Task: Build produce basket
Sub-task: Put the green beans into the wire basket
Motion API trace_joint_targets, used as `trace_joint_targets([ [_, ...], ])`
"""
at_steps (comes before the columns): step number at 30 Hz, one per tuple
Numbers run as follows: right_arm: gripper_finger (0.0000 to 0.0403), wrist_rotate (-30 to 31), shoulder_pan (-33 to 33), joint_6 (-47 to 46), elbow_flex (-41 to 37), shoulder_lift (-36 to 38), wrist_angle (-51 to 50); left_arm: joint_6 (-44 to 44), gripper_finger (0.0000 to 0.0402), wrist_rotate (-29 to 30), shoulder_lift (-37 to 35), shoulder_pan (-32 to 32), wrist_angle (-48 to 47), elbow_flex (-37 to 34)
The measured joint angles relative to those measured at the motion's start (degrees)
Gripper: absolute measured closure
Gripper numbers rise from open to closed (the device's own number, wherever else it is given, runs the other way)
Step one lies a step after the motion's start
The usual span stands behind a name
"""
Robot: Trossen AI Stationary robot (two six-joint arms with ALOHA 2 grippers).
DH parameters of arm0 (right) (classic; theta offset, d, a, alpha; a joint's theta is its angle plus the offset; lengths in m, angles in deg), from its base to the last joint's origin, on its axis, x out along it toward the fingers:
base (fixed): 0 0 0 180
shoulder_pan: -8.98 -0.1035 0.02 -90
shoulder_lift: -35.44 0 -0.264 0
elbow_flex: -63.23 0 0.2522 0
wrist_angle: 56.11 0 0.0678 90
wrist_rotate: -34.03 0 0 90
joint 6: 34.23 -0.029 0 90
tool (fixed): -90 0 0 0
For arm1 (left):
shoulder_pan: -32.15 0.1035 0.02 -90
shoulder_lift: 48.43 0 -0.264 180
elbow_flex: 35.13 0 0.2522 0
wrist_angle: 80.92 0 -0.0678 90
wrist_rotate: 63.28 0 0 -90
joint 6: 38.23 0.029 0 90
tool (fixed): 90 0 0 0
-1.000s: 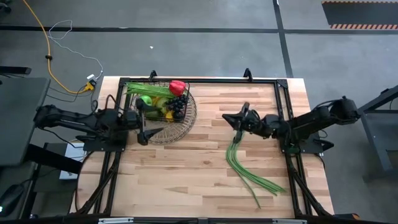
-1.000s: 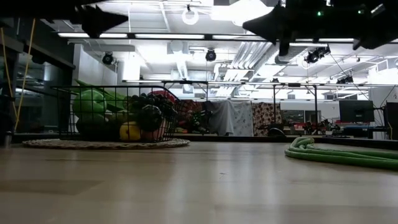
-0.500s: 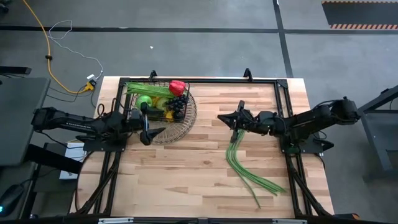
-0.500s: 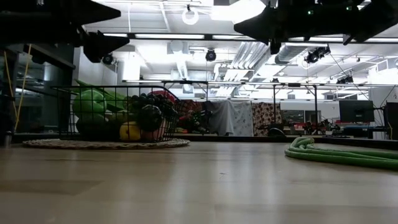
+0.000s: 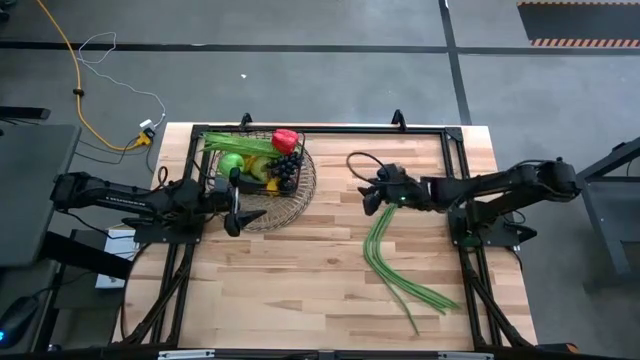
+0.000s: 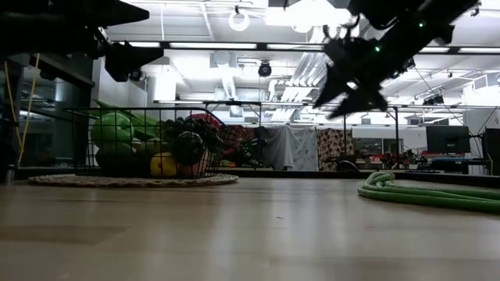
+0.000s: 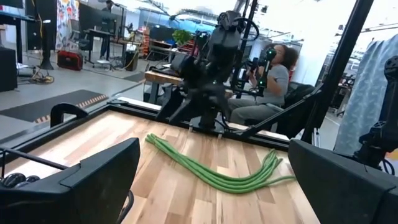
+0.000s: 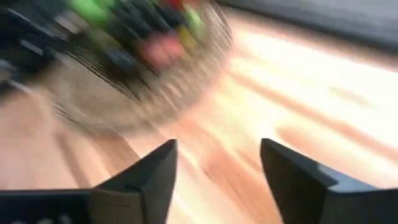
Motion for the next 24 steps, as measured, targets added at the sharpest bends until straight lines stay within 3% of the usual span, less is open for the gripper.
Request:
trace_joint_targets([
  [4, 0.0139, 3.4, 0.5, -15.8, 4.8, 0.0, -24.1, -0.4, 0.0002, 0.0, 0.0, 0.0, 0.0, 0.0],
  [8, 0.0132, 7.9, 0.5, -34.2, 5.4, -0.1, -38.5, -0.5, 0.0002, 0.0, 0.0, 0.0, 0.0, 0.0],
  [14, 0.0132, 8.0, 0.5, -47.4, -0.5, -1.3, -33.7, -1.0, 0.0002, 0.0, 0.0, 0.0, 0.0, 0.0],
  [18, 0.0132, 7.9, 1.8, -49.5, -3.9, -3.7, -28.1, -1.4, 0.0002, -0.8, 0.0, 0.0, -0.2, 0.0],
  [24, 0.0132, 7.5, 3.9, -52.0, -5.1, -8.2, -28.0, -1.4, 0.0002, -1.9, 0.0, 0.0, -0.1, 0.0],
])
